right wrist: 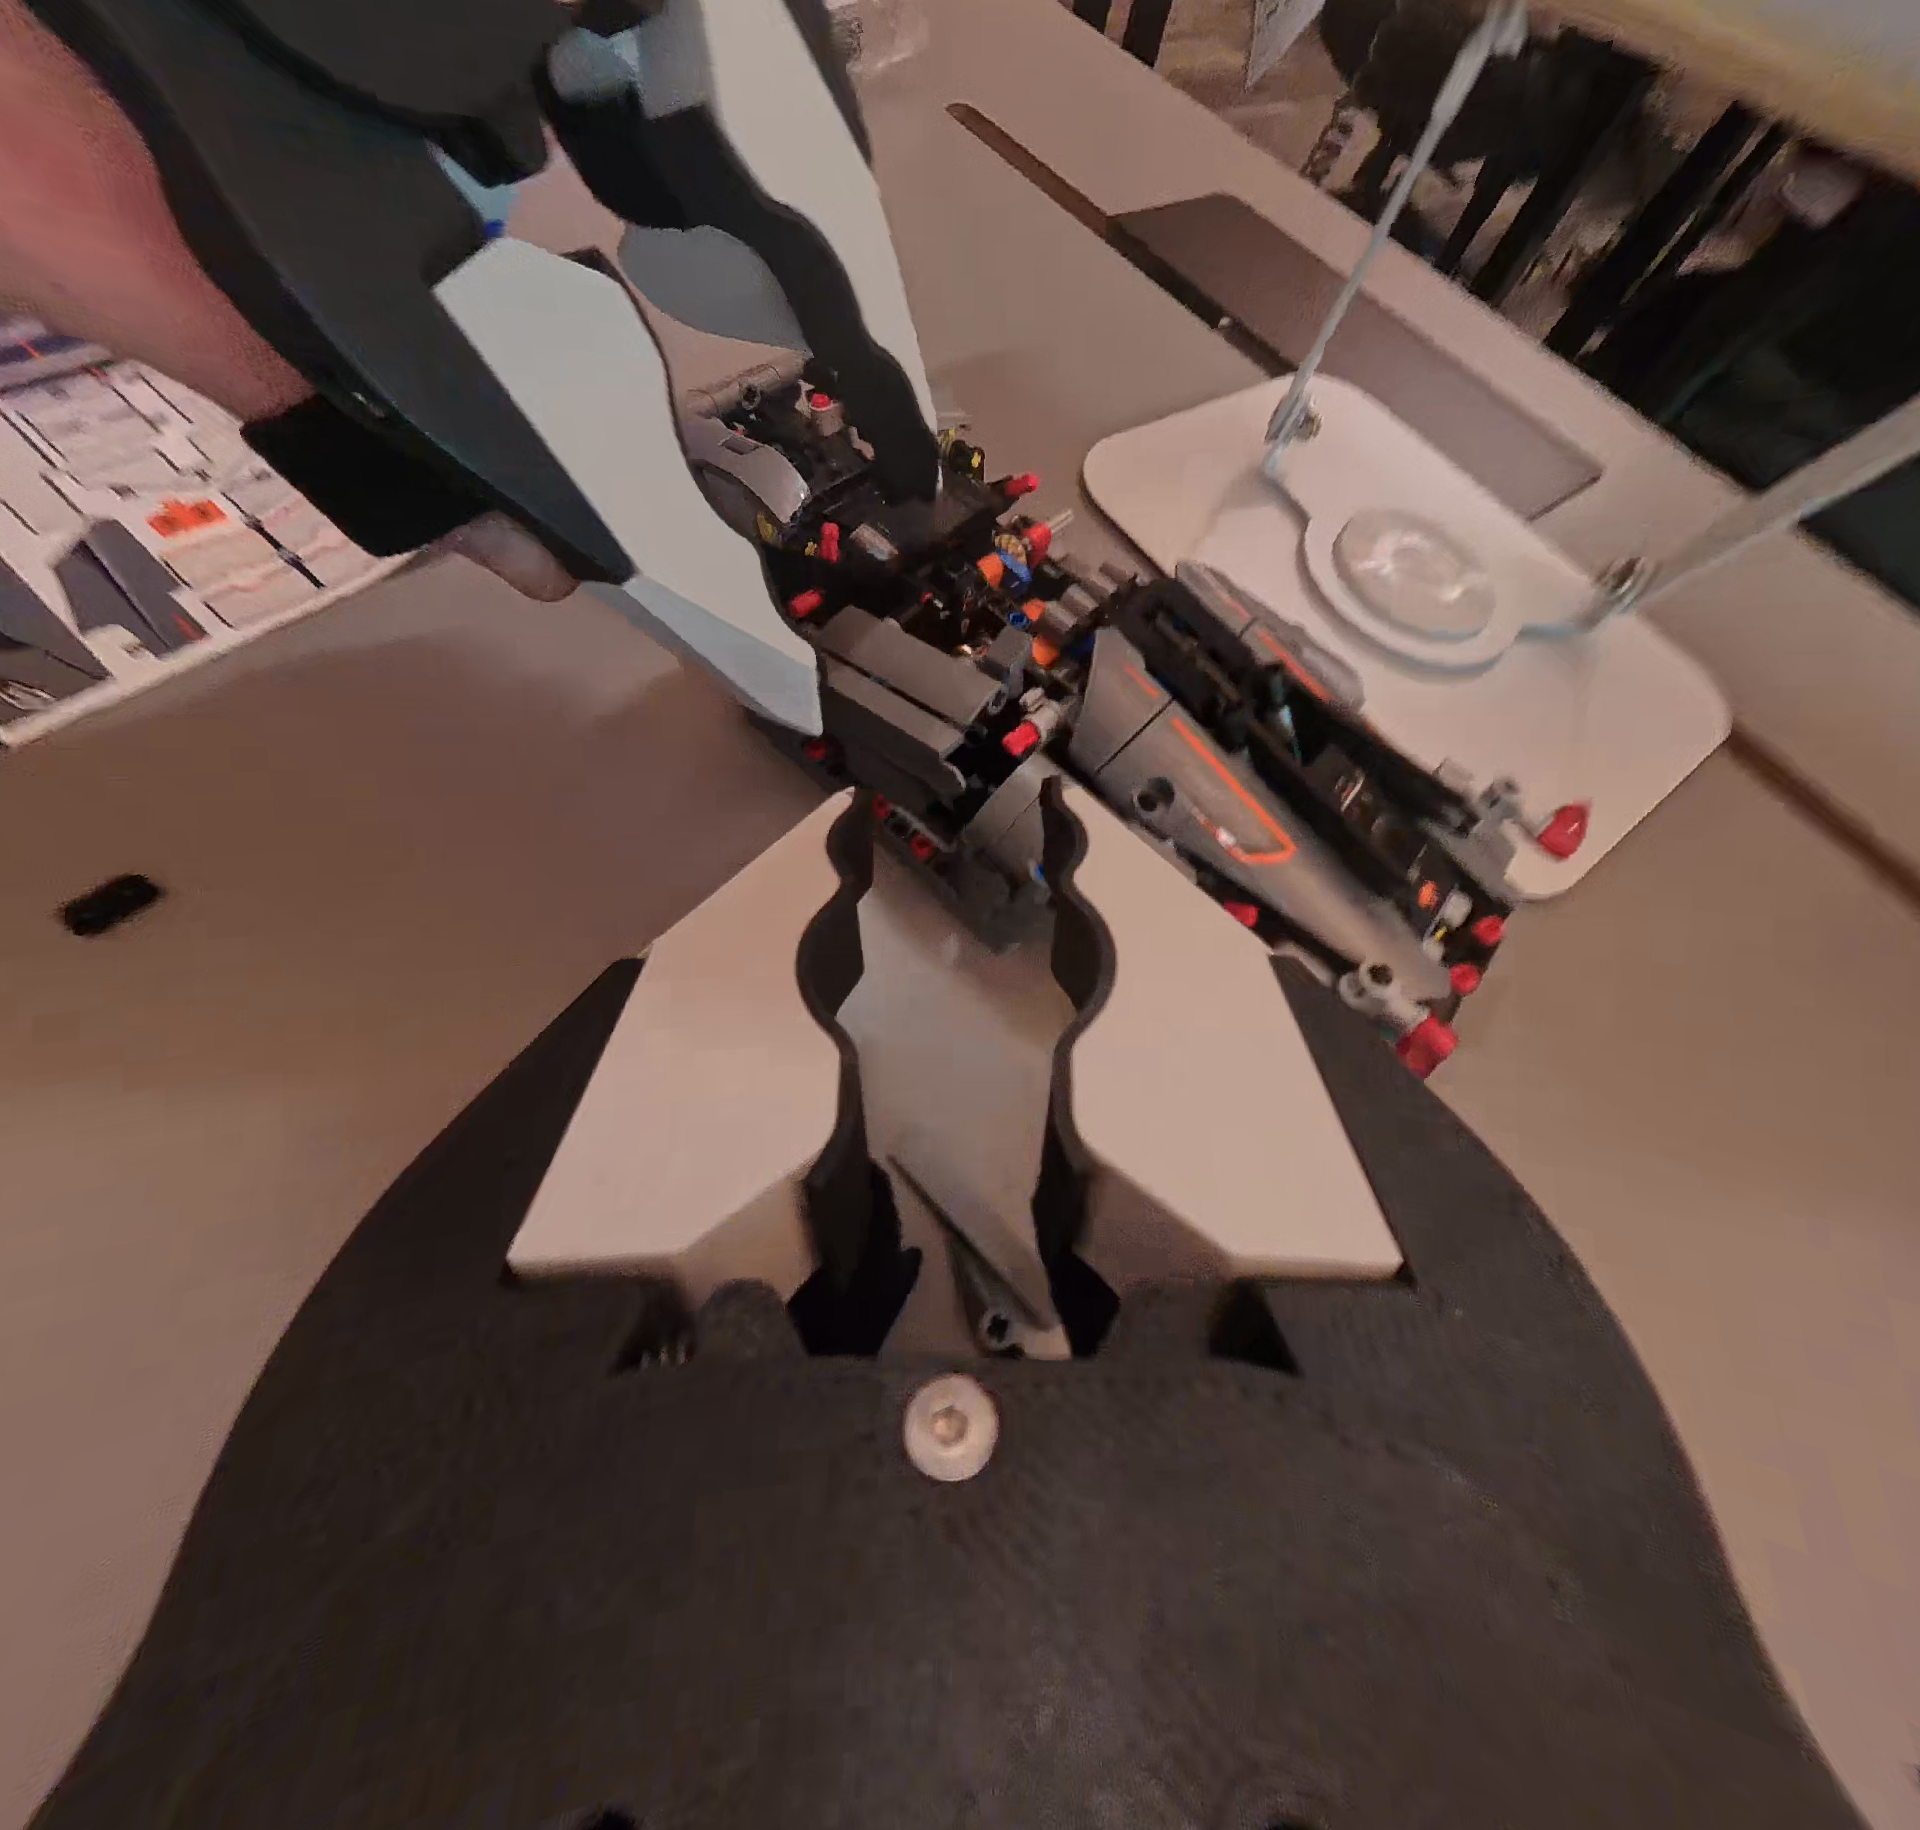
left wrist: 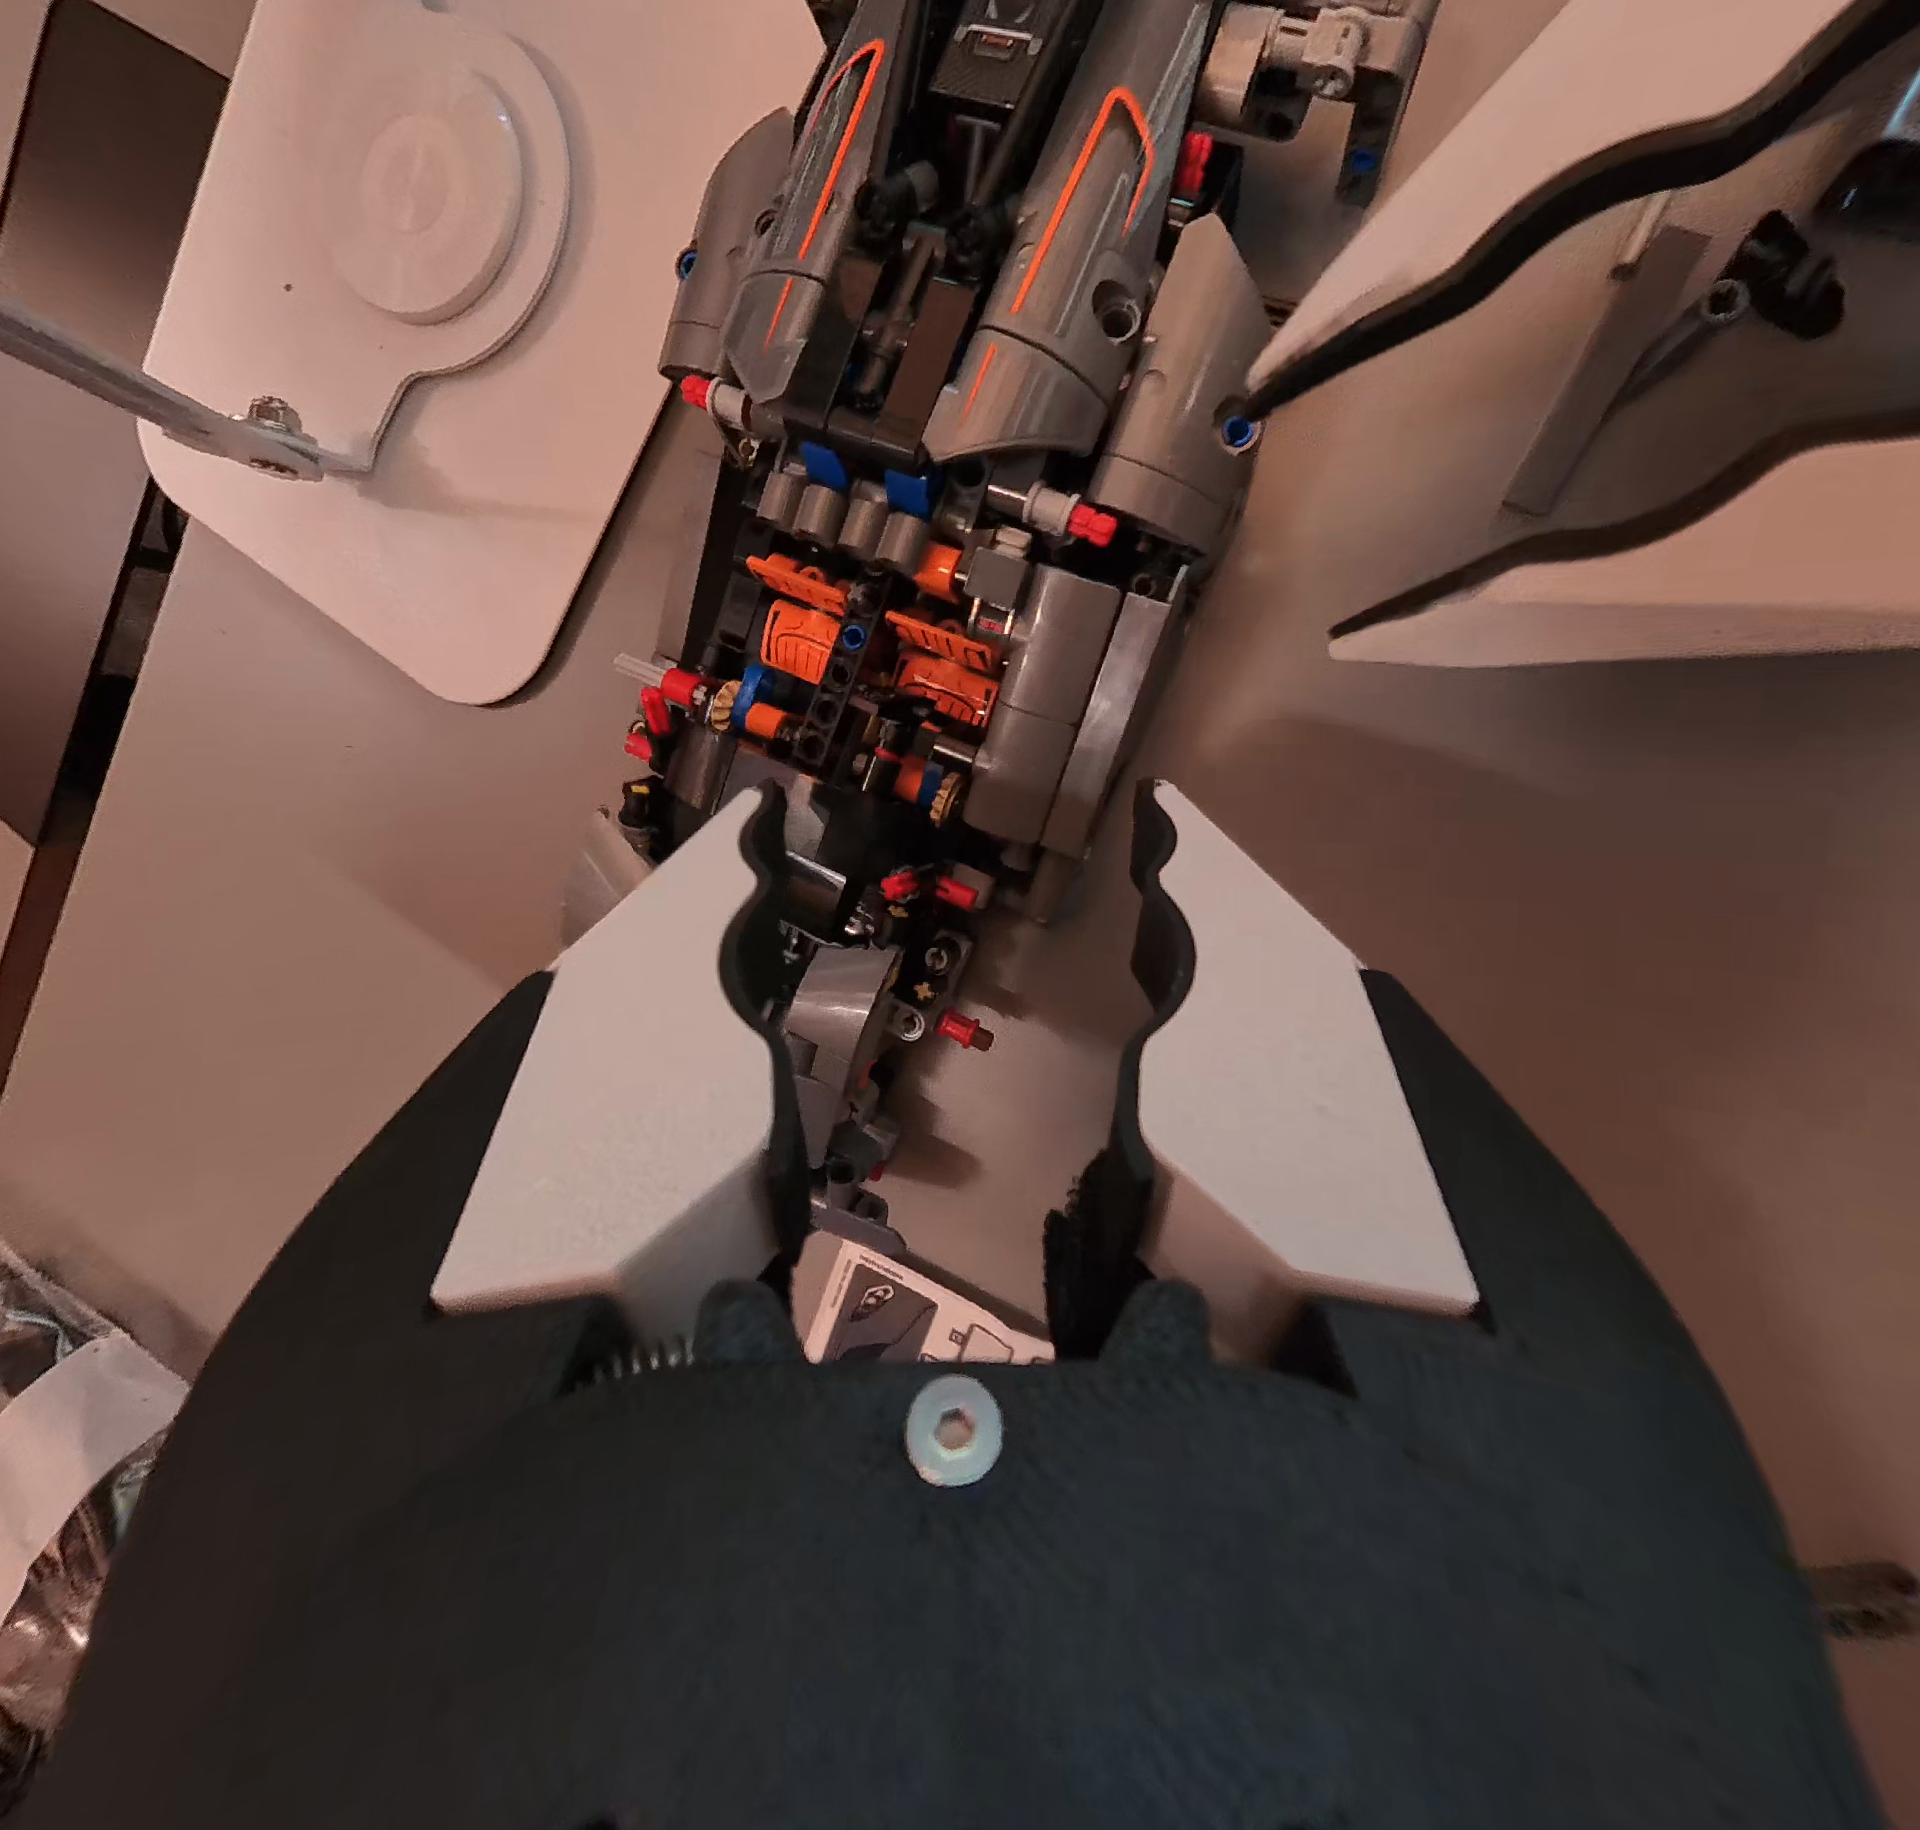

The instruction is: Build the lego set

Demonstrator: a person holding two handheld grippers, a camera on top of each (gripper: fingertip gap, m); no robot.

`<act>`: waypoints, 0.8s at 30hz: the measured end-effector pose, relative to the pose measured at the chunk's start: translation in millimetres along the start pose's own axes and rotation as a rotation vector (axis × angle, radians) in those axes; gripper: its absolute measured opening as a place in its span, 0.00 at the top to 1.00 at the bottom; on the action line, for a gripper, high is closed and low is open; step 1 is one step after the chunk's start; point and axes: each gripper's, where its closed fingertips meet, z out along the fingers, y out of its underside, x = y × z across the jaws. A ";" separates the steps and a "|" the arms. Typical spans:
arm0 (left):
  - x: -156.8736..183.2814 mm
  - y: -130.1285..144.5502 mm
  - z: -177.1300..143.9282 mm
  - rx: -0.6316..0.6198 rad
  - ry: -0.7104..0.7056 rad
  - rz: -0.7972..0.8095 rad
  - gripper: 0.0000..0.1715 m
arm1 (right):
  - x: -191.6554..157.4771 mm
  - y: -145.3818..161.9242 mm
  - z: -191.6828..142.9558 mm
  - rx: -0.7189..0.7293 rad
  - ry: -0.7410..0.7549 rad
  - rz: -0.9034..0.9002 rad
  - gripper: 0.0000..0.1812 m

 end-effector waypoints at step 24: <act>-6.2 0.3 11.3 -0.029 -0.065 0.005 0.58 | 24.5 5.5 23.4 -0.078 0.164 -0.277 0.71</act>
